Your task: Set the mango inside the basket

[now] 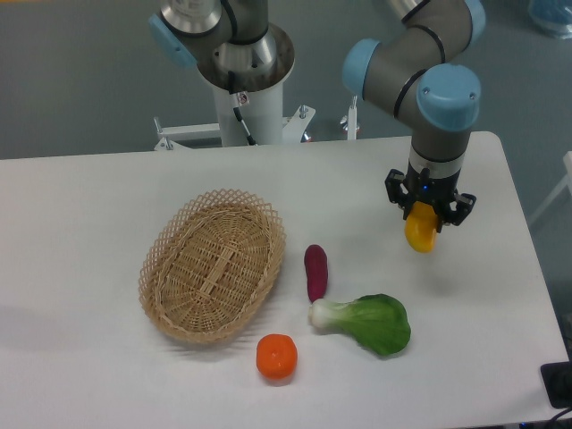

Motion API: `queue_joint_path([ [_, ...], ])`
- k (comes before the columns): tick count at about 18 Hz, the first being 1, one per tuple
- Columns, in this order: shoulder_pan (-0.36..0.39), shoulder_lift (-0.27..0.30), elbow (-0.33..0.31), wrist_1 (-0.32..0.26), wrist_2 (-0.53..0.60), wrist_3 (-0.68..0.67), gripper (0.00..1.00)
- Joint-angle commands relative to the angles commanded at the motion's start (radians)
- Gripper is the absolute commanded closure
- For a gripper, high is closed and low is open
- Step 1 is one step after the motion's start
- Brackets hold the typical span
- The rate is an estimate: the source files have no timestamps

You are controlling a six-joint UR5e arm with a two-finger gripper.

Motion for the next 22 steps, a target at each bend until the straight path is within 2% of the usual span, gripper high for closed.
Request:
queue_joint_path([
  [4, -0.015, 0.002, -0.005, 0.0, -0.003, -0.012, 0.53],
  [11, -0.092, 0.003, 0.002, 0.006, -0.015, -0.095, 0.53],
  [16, -0.167, 0.006, 0.006, 0.006, -0.018, -0.182, 0.52],
  [22, -0.256, 0.023, 0.011, 0.006, -0.074, -0.248, 0.51],
])
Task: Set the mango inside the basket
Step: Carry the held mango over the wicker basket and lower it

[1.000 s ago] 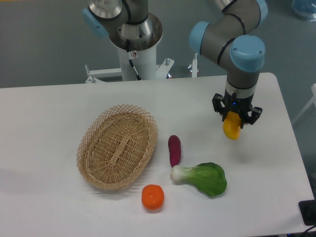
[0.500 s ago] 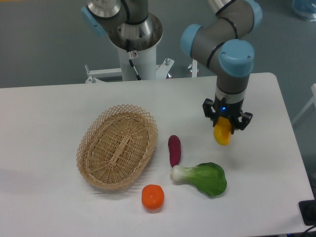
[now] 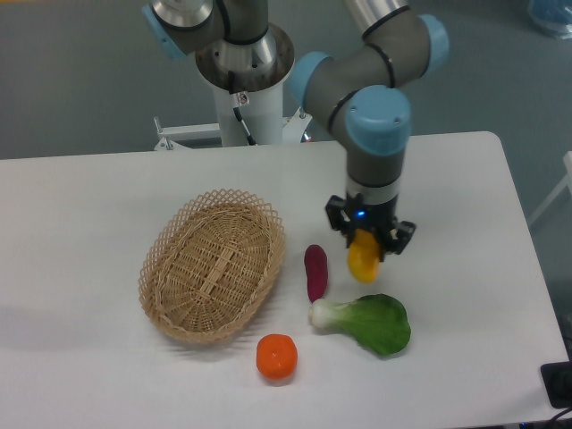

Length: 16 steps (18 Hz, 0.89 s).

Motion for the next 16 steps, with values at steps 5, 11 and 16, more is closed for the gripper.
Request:
queue_joint_path([
  [5, -0.08, -0.003, -0.012, -0.002, -0.002, -0.009, 0.51],
  [11, -0.169, -0.001, -0.054, -0.005, -0.002, -0.06, 0.51],
  [16, -0.247, -0.001, -0.103, -0.003, -0.002, -0.103, 0.51],
])
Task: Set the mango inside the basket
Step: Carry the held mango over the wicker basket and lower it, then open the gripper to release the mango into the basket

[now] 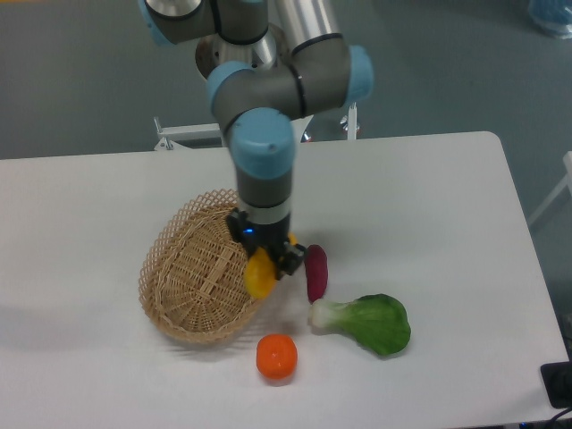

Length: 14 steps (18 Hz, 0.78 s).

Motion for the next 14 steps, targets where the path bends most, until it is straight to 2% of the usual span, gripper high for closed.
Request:
queue_joint_path([
  [3, -0.04, -0.008, -0.005, 0.002, 0.002, -0.029, 0.47],
  [9, -0.06, -0.038, -0.005, 0.005, 0.008, -0.038, 0.42],
  [10, -0.061, -0.043, -0.006, 0.006, 0.008, -0.038, 0.35],
  [11, -0.061, -0.046, -0.006, 0.008, 0.008, -0.035, 0.13],
  [12, -0.061, -0.046, -0.006, 0.009, 0.009, -0.034, 0.0],
  [14, -0.061, -0.045, -0.005, 0.009, 0.009, -0.034, 0.0],
])
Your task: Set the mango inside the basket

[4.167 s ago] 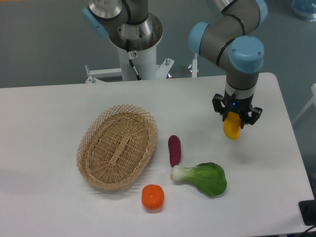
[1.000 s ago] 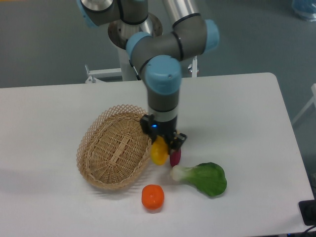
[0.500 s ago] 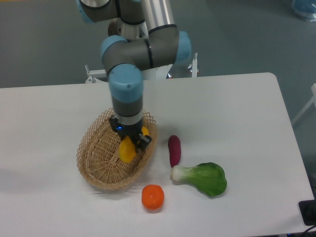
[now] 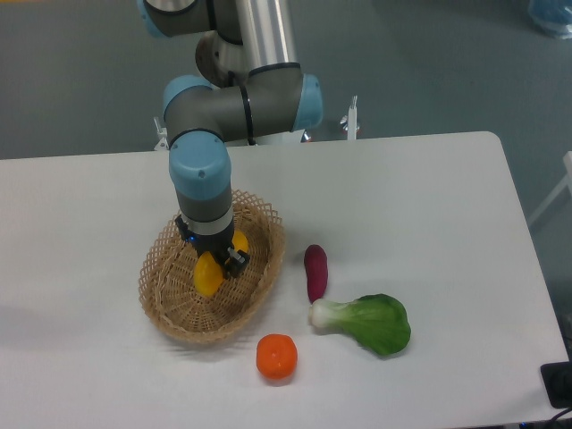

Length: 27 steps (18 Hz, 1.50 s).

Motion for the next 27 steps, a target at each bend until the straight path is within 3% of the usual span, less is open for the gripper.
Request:
queue_joint_path([
  [8, 0.012, 0.006, 0.021, -0.002, 0.006, -0.003, 0.0],
  [12, 0.116, 0.029, 0.035, 0.003, 0.008, 0.001, 0.0],
  [17, 0.306, 0.034, 0.057, 0.0, 0.005, 0.023, 0.0],
  [27, 0.529, 0.034, 0.06, 0.005, 0.002, 0.329, 0.0],
])
